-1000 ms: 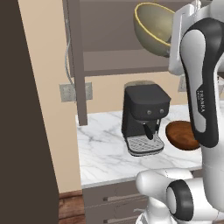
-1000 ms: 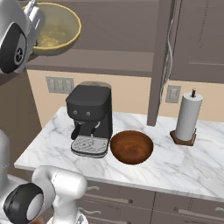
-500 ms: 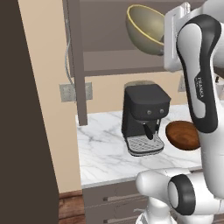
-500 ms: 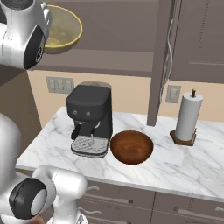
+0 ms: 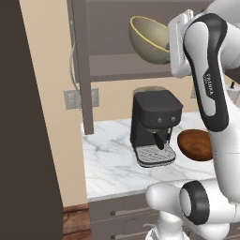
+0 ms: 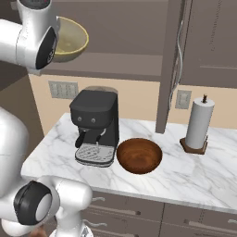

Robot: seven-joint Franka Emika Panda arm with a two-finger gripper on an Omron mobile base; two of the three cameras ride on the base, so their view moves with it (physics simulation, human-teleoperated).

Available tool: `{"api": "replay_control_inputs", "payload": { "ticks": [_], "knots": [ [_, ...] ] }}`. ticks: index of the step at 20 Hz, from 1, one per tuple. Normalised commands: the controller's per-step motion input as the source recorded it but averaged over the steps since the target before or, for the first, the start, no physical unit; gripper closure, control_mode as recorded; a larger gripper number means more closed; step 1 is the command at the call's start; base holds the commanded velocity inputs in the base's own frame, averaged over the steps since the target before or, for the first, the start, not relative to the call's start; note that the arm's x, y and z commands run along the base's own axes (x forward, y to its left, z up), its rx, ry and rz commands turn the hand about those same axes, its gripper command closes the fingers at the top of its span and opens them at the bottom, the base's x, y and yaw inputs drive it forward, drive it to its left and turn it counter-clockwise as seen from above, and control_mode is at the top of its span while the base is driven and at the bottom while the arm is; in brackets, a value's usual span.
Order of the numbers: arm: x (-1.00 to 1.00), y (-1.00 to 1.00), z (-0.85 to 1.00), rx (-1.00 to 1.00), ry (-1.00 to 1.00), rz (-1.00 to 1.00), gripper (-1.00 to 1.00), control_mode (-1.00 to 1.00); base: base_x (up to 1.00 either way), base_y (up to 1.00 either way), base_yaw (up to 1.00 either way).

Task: Open the cabinet. Pick the bowls from the counter and place them in the cabinet. Then close the cabinet.

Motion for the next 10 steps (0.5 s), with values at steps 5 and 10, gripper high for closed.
{"api": "replay_control_inputs", "payload": {
  "ticks": [5, 10],
  "knots": [
    [0.04, 0.05, -0.10, -0.05, 0.01, -0.01, 1.00, -1.00, 0.00, 0.00, 0.00],
    [0.16, 0.03, -0.39, -0.27, 0.00, 0.00, 1.00, -1.00, 0.00, 0.00, 0.00]
  ]
}}
